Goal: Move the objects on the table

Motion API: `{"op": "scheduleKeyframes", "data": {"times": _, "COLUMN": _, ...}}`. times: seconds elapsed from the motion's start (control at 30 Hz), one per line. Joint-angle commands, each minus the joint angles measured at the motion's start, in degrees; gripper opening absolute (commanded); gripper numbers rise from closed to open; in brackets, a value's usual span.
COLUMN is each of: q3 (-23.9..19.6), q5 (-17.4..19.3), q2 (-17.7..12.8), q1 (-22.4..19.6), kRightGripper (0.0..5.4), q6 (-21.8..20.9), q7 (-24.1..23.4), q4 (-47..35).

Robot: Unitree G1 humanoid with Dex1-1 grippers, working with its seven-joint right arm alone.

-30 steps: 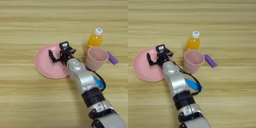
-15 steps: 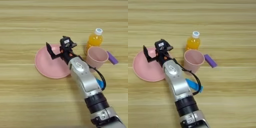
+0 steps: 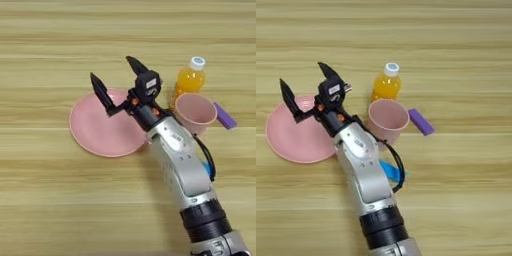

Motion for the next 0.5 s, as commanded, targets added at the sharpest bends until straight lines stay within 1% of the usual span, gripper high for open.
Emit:
{"op": "scheduleKeyframes", "data": {"times": 0.03, "q3": -2.16, "q5": 0.98, "q2": -2.76, "q1": -1.94, "kRightGripper": 5.38, "q6": -4.54, "q7": 1.87, "q4": -6.66}}
{"op": "scheduleKeyframes", "data": {"times": 0.13, "q3": -4.21, "q5": 3.20, "q2": -5.65, "q1": -1.26, "kRightGripper": 5.38, "q6": -5.69, "q7": 4.59, "q4": -9.42}}
{"op": "scheduleKeyframes", "data": {"times": 0.27, "q3": -7.60, "q5": 8.39, "q2": -10.48, "q1": -0.89, "kRightGripper": 5.38, "q6": -3.04, "q7": 8.48, "q4": -14.00}}
{"op": "scheduleKeyframes", "data": {"times": 0.33, "q3": -10.23, "q5": 13.41, "q2": -13.07, "q1": -1.33, "kRightGripper": 5.38, "q6": -0.53, "q7": 10.40, "q4": -16.77}}
{"op": "scheduleKeyframes", "data": {"times": 0.37, "q3": -11.93, "q5": 14.93, "q2": -14.70, "q1": -1.89, "kRightGripper": 5.38, "q6": 0.52, "q7": 10.94, "q4": -18.05}}
{"op": "scheduleKeyframes", "data": {"times": 0.47, "q3": -16.45, "q5": 18.07, "q2": -18.93, "q1": -3.45, "kRightGripper": 5.38, "q6": 1.96, "q7": 12.60, "q4": -19.89}}
{"op": "scheduleKeyframes", "data": {"times": 0.5, "q3": -18.32, "q5": 18.19, "q2": -20.77, "q1": -4.20, "kRightGripper": 5.38, "q6": 1.49, "q7": 13.63, "q4": -18.65}}
